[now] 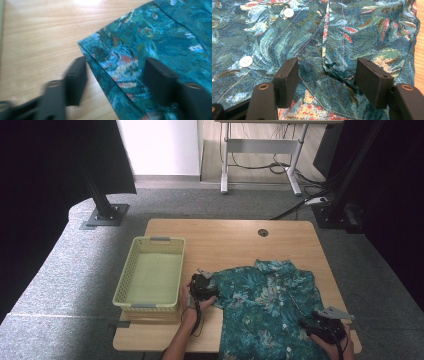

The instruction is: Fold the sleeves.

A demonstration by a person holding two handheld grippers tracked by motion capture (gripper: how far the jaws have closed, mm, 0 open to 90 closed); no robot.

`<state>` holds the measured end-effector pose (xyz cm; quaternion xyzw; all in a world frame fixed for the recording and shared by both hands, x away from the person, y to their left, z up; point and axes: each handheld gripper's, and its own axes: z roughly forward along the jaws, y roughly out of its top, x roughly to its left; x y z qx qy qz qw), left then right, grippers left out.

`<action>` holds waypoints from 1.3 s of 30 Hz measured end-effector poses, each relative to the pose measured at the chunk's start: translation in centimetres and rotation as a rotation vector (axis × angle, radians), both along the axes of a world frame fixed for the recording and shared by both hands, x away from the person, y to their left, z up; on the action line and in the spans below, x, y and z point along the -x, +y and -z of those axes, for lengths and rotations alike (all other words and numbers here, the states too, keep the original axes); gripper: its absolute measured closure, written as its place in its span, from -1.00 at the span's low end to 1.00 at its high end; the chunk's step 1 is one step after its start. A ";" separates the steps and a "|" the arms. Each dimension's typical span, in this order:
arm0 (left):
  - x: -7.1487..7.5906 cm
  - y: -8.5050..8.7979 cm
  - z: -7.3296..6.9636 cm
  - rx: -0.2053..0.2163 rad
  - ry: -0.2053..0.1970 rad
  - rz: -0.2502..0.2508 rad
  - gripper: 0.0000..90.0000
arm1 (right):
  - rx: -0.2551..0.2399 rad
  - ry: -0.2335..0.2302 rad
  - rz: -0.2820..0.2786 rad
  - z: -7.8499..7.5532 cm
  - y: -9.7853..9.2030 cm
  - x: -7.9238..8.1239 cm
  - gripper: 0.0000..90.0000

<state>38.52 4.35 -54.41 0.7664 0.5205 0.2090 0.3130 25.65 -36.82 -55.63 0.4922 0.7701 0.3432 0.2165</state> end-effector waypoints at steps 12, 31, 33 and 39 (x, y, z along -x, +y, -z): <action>0.1 -0.1 -0.6 0.054 0.027 0.073 0.98 | 0.002 0.001 -0.003 0.0 0.0 0.0 -0.23; 0.4 -3.7 -4.5 0.099 -0.031 0.161 0.99 | 0.005 0.004 -0.004 0.0 0.2 0.0 -0.24; 0.3 -4.8 -4.6 0.089 -0.028 0.178 0.99 | 0.004 0.002 -0.005 0.0 0.3 0.0 -0.24; 0.0 -8.1 -4.3 0.048 -0.007 0.222 0.98 | 0.005 0.002 -0.009 0.0 0.4 0.0 -0.24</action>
